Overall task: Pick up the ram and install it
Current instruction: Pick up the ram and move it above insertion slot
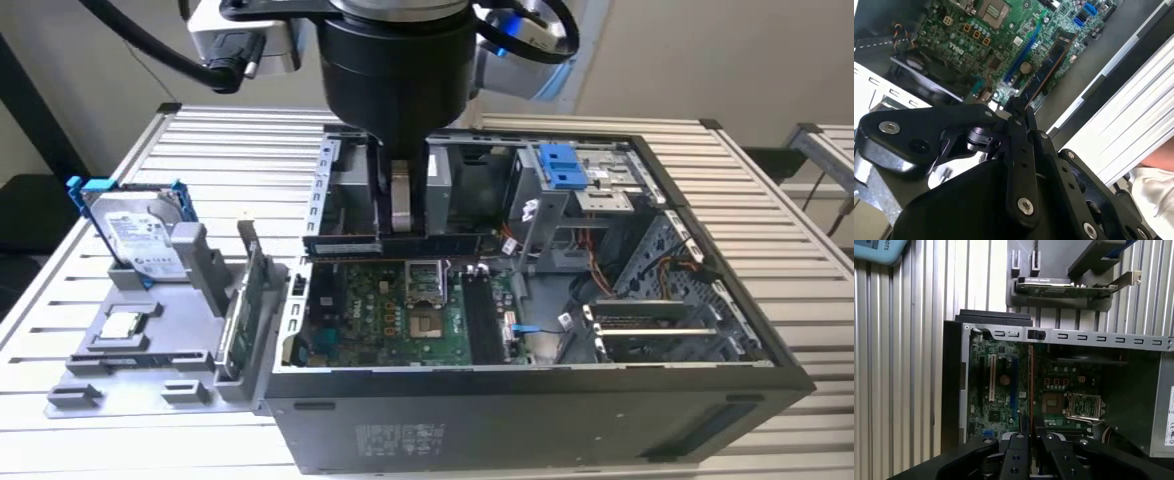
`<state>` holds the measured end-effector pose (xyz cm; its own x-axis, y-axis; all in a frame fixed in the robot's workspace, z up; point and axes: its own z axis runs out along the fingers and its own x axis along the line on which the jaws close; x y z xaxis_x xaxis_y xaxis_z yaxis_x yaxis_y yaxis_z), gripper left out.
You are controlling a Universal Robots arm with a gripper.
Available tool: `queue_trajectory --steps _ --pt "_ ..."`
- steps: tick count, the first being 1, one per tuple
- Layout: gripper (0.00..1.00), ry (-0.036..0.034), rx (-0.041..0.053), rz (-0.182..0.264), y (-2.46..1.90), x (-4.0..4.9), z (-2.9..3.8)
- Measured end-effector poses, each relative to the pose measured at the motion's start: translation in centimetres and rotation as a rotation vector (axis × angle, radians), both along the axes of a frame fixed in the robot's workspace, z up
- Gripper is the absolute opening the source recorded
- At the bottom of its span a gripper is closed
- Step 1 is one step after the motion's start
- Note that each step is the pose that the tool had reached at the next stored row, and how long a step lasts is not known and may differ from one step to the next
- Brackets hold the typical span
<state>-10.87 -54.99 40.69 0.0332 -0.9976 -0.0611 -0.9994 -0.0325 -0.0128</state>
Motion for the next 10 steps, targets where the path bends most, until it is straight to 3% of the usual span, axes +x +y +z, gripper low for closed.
queue_trajectory --steps 10 --pt "0.15 0.0000 0.0001 0.000 0.00 2.04 0.00"
